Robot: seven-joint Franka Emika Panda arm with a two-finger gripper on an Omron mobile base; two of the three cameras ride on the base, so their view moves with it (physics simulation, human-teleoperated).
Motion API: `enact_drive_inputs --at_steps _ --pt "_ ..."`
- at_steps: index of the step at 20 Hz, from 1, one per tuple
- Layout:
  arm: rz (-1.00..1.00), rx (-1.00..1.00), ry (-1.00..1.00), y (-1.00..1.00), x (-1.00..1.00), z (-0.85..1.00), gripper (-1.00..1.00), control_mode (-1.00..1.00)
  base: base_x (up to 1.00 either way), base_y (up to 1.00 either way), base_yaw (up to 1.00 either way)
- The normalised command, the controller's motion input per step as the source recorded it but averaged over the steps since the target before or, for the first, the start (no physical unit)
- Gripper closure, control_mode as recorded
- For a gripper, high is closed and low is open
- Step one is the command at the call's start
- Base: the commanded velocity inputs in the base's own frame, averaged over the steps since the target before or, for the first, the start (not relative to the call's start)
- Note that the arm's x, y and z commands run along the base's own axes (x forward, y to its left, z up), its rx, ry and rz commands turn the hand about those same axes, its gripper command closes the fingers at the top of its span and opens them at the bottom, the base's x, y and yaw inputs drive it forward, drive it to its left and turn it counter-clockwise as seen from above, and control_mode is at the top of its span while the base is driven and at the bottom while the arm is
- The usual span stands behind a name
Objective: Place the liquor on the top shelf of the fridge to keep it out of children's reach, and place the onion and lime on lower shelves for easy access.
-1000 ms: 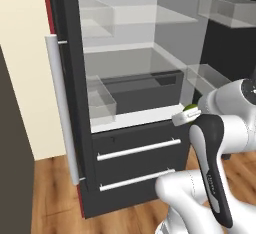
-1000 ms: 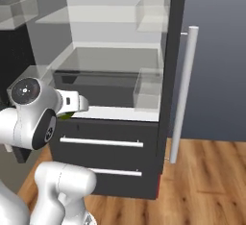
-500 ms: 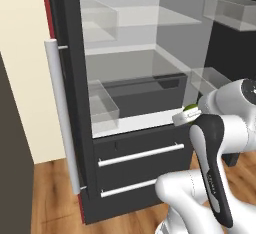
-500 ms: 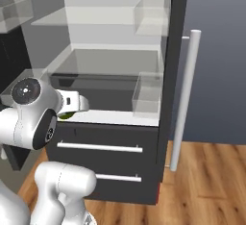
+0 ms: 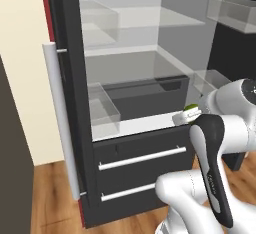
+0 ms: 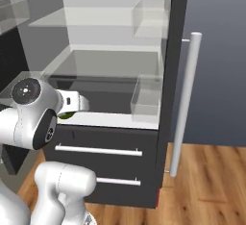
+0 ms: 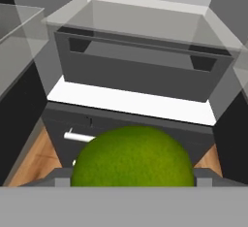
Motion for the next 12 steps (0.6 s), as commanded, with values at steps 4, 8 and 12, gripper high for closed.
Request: enact_drive_inputs --at_steps 4,8,12 --pt "0.00 0.00 0.00 0.00 0.00 0.00 1.00 1.00 0.42 -0.19 0.03" --pt "0.00 0.00 0.00 0.00 0.00 0.00 1.00 1.00 0.54 -0.19 0.04" --pt "0.00 0.00 0.00 0.00 0.00 0.00 1.00 1.00 0.61 -0.31 0.05"
